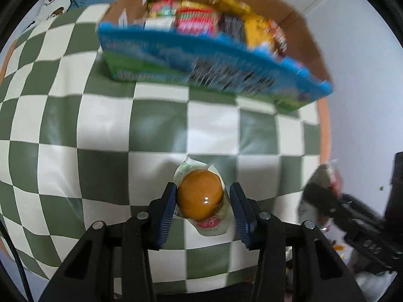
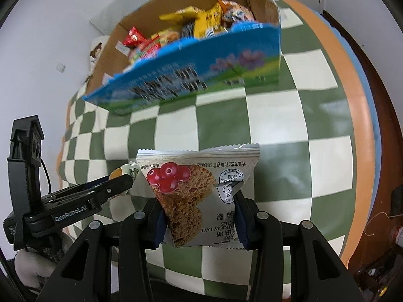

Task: Organize snacks
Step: 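Lift both held packets off the mat toward the cardboard box, then lower both packets into the cardboard box and open both tools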

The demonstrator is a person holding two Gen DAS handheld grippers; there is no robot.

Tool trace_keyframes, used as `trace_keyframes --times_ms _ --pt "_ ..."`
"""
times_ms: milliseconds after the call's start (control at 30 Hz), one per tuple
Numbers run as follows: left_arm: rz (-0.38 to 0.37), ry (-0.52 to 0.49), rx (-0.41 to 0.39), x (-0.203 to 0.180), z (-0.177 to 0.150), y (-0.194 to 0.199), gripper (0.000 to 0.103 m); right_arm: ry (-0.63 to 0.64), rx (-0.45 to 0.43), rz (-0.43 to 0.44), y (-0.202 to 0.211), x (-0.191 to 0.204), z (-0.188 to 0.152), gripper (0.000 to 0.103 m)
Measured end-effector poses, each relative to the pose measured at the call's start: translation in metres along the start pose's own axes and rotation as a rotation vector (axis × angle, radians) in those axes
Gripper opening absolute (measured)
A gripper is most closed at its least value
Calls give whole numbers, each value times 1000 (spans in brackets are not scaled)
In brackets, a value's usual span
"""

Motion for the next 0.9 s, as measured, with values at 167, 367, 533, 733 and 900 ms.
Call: trace_keyframes --times_ms 167,367,533,733,900 --pt "-35 -38 -100 -28 49 35 40 36 -48 35 27 22 25 47" --pt "22 -98 -196 -31 135 56 41 102 -153 35 56 54 92 47" --pt "64 -102 -185 -10 198 44 41 133 -202 -16 45 78 162 47" --pt "121 -73 -112 30 253 6 41 124 -183 -97 5 88 228 47" --pt "158 -61 -38 54 268 -24 42 116 -109 -160 -37 83 260 47"
Point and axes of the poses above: each gripper's, at about its wrist camera, not at the fingertips, and y roughly against the way its jaws point, x to its left, z to its top, the point moved 9 cm from there along -y, roughly the way its jaws point, and after that the axes turned 13 degrees about -y, right-handed, at the moved point
